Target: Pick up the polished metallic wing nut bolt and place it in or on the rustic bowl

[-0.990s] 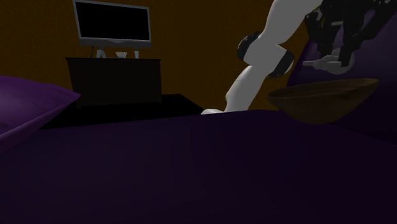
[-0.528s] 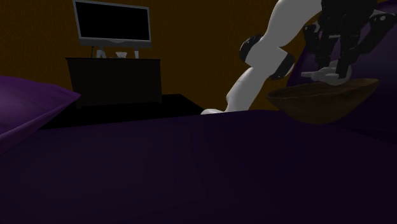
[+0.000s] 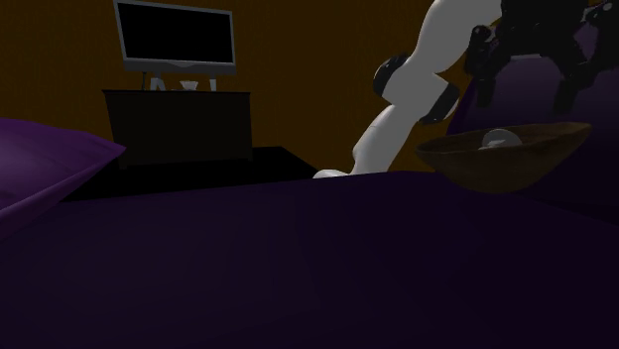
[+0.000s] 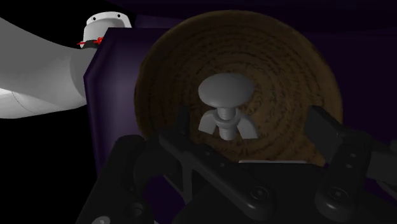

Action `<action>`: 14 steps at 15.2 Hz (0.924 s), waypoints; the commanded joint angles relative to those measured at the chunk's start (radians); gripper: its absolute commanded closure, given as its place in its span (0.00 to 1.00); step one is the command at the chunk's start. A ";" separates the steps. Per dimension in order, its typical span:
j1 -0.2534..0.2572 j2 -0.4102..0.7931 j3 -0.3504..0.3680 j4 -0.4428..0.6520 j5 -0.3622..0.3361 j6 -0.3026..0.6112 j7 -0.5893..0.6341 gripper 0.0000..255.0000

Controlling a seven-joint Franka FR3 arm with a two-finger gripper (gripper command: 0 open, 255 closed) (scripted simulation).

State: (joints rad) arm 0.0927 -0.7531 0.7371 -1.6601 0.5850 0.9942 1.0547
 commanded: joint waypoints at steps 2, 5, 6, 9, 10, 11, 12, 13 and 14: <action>0.000 0.000 0.000 0.000 0.000 0.000 0.000 0.00; -0.046 0.101 0.030 0.179 -0.018 -0.074 0.051 0.00; -0.060 0.131 0.043 0.231 -0.023 -0.094 0.068 0.00; -0.060 0.131 0.043 0.231 -0.023 -0.094 0.068 0.00; -0.060 0.132 0.043 0.231 -0.023 -0.094 0.068 0.00; -0.060 0.132 0.043 0.231 -0.023 -0.094 0.068 0.00; -0.060 0.132 0.043 0.231 -0.023 -0.094 0.068 0.00; -0.060 0.132 0.043 0.231 -0.023 -0.094 0.068 0.00; -0.060 0.132 0.043 0.231 -0.023 -0.094 0.068 0.00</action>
